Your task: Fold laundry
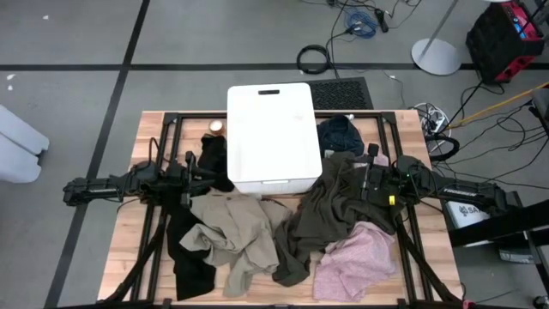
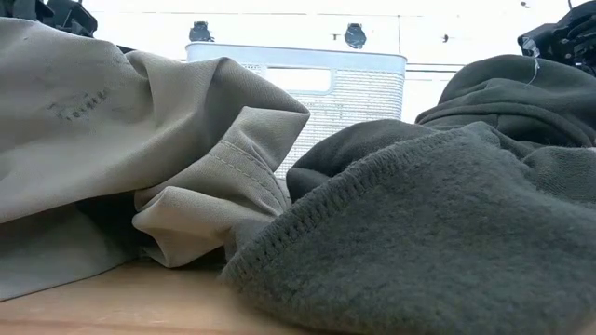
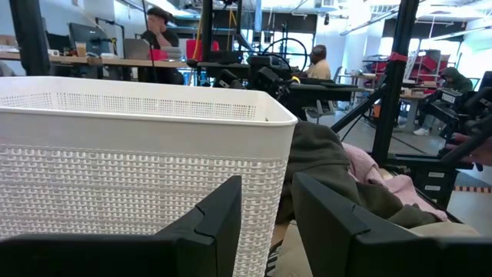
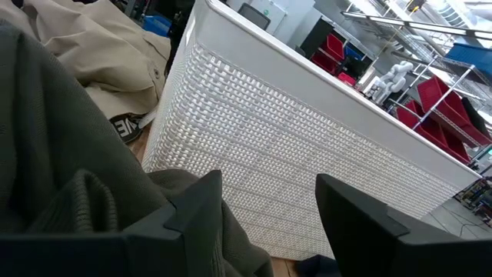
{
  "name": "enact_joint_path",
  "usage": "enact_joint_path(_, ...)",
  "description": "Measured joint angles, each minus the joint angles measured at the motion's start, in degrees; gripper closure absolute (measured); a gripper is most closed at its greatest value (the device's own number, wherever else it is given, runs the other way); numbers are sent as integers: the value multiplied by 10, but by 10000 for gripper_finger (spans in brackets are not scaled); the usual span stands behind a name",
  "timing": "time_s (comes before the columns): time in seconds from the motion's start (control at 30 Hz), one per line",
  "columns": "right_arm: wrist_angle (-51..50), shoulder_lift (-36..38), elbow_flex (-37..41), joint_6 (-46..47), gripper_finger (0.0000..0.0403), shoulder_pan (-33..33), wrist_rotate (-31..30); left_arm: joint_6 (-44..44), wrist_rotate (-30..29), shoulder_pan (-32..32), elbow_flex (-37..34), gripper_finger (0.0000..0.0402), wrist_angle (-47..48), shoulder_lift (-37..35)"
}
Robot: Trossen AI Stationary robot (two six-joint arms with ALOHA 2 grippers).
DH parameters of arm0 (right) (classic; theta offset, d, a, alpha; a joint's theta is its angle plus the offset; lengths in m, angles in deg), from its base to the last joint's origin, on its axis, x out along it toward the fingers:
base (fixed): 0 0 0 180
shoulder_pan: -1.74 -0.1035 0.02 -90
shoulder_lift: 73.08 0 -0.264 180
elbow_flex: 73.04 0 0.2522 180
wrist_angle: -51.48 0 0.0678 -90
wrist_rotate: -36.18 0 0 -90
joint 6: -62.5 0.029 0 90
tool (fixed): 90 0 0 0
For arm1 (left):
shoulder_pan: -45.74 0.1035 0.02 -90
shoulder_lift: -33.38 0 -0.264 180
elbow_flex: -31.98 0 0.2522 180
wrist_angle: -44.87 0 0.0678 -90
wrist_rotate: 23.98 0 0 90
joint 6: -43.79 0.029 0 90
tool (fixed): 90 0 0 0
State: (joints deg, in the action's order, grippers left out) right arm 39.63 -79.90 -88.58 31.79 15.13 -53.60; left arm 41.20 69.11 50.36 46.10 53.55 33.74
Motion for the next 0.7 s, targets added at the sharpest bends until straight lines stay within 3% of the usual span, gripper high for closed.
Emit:
enact_joint_path(0.33,4,0,0,4,204,0,-14,0,0,0,0,276,-1,0)
enact_joint_path(0.7,51,0,0,361,204,0,-2,0,-17,0,0,276,-5,0)
